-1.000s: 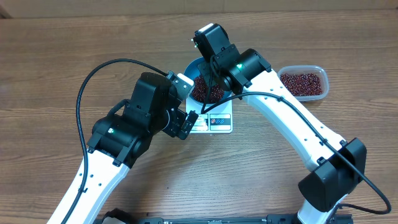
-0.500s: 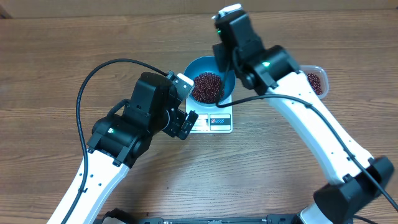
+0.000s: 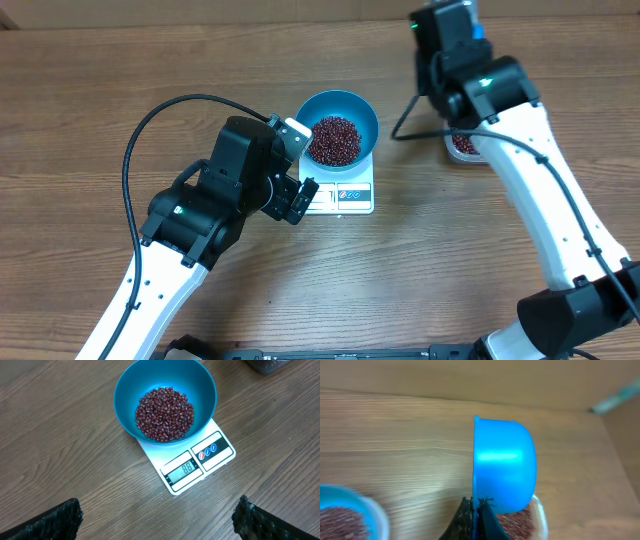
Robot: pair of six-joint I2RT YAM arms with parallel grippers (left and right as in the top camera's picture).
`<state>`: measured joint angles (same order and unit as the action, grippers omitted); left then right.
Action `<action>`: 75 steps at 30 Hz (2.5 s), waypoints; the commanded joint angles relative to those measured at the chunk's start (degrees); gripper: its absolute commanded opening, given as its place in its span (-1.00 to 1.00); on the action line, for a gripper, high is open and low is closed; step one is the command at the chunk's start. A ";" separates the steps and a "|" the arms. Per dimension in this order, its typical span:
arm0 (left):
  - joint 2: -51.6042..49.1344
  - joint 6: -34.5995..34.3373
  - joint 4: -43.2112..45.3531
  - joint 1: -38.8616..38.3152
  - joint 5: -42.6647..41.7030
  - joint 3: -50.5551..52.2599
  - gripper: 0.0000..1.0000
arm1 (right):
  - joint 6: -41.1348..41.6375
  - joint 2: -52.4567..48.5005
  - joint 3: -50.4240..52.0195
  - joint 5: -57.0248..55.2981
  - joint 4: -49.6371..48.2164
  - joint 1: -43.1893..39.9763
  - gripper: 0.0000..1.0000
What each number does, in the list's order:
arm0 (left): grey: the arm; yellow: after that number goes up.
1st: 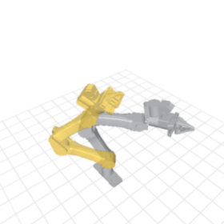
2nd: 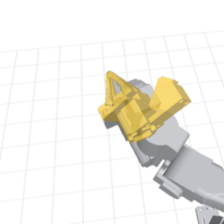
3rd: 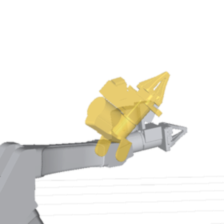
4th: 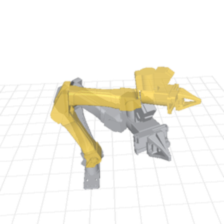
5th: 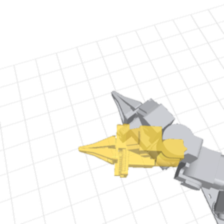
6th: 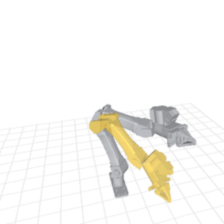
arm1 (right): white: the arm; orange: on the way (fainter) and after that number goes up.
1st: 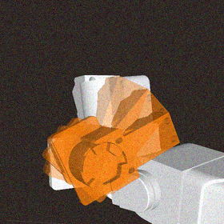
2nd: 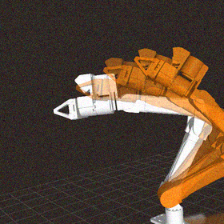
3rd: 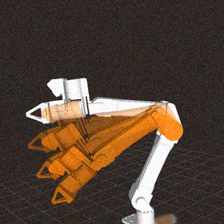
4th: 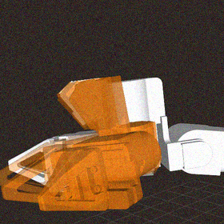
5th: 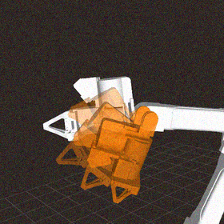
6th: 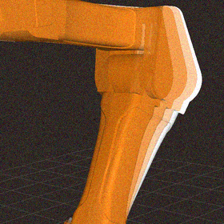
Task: Scoop item into bowl and weigh 150g on scale
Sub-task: 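Move the empty scoop back to the bean container, then scoop more beans from the container with the right gripper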
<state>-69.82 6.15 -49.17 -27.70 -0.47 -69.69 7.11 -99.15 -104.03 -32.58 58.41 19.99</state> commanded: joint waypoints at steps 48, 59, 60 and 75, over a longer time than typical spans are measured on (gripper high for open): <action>-0.31 0.68 0.04 0.33 -0.63 -1.29 0.99 | 9.38 0.98 20.94 -0.13 -3.63 -11.76 -0.92; -0.31 0.68 0.04 0.33 -0.63 -1.29 0.99 | 9.18 0.98 31.15 4.04 -16.98 -11.76 -0.92; -0.31 0.68 0.04 0.33 -0.63 -1.29 0.99 | 9.18 0.98 31.74 4.55 -17.64 -11.76 -0.92; -0.31 0.68 0.04 0.33 -0.63 -1.29 0.99 | 9.25 0.98 33.57 24.13 -19.34 -11.76 -0.93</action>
<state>-69.84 6.15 -49.32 -27.70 -0.47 -69.69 15.88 -99.15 -71.44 -18.61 39.94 8.25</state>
